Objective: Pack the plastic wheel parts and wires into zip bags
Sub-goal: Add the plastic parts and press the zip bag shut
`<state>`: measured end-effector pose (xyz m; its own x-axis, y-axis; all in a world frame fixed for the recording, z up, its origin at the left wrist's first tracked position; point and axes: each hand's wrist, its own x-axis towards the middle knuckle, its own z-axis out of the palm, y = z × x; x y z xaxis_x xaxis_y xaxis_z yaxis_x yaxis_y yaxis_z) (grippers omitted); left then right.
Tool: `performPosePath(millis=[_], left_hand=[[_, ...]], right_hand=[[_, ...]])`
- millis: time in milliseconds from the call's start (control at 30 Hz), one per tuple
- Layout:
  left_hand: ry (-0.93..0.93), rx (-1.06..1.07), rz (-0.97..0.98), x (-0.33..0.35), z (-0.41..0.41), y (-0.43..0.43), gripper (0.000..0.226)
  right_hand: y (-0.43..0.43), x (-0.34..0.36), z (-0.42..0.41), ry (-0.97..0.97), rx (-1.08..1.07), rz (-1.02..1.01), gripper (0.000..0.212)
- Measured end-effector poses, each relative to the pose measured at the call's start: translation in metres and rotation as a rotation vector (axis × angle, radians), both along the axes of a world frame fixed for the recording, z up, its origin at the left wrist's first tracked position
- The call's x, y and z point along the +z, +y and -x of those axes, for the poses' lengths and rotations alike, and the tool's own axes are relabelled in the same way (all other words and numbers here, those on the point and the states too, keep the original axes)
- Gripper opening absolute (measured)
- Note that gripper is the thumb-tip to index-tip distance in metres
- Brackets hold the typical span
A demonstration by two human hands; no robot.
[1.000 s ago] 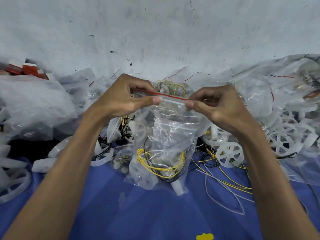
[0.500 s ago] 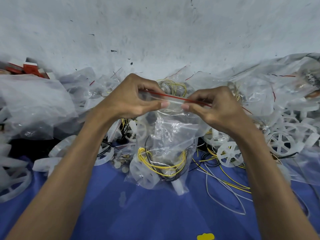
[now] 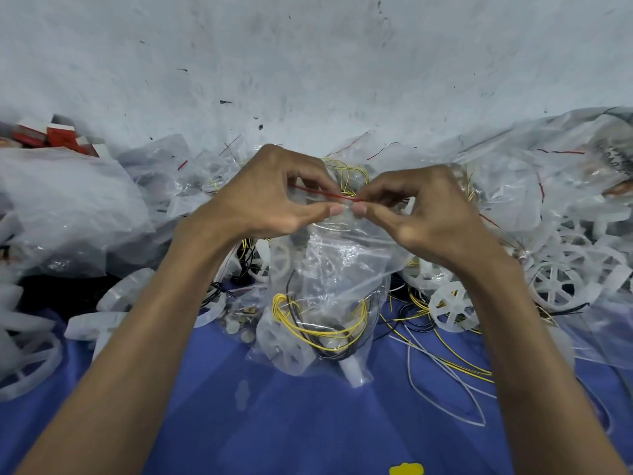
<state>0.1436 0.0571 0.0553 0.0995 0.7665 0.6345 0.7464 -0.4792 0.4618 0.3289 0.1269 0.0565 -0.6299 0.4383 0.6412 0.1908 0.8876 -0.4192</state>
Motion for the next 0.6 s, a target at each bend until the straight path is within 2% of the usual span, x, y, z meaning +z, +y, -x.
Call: performPosePath(millis=[167, 367, 500, 600], left_hand=[[0.057, 0.004, -0.022, 0.003, -0.007, -0.001, 0.003], [0.156, 0.109, -0.049, 0.000, -0.012, 0.004, 0.009], [0.135, 0.203, -0.111, -0.002, -0.012, 0.009, 0.013], [0.026, 0.217, 0.003, -0.005, -0.004, 0.013, 0.009]], right_hand=[[0.003, -0.001, 0.003, -0.062, -0.068, -0.070, 0.005], [0.003, -0.006, 0.012, -0.103, -0.153, -0.279, 0.010], [0.009, -0.007, 0.012, -0.041, -0.167, -0.214, 0.009], [0.020, -0.011, 0.008, -0.132, -0.204, -0.143, 0.010]])
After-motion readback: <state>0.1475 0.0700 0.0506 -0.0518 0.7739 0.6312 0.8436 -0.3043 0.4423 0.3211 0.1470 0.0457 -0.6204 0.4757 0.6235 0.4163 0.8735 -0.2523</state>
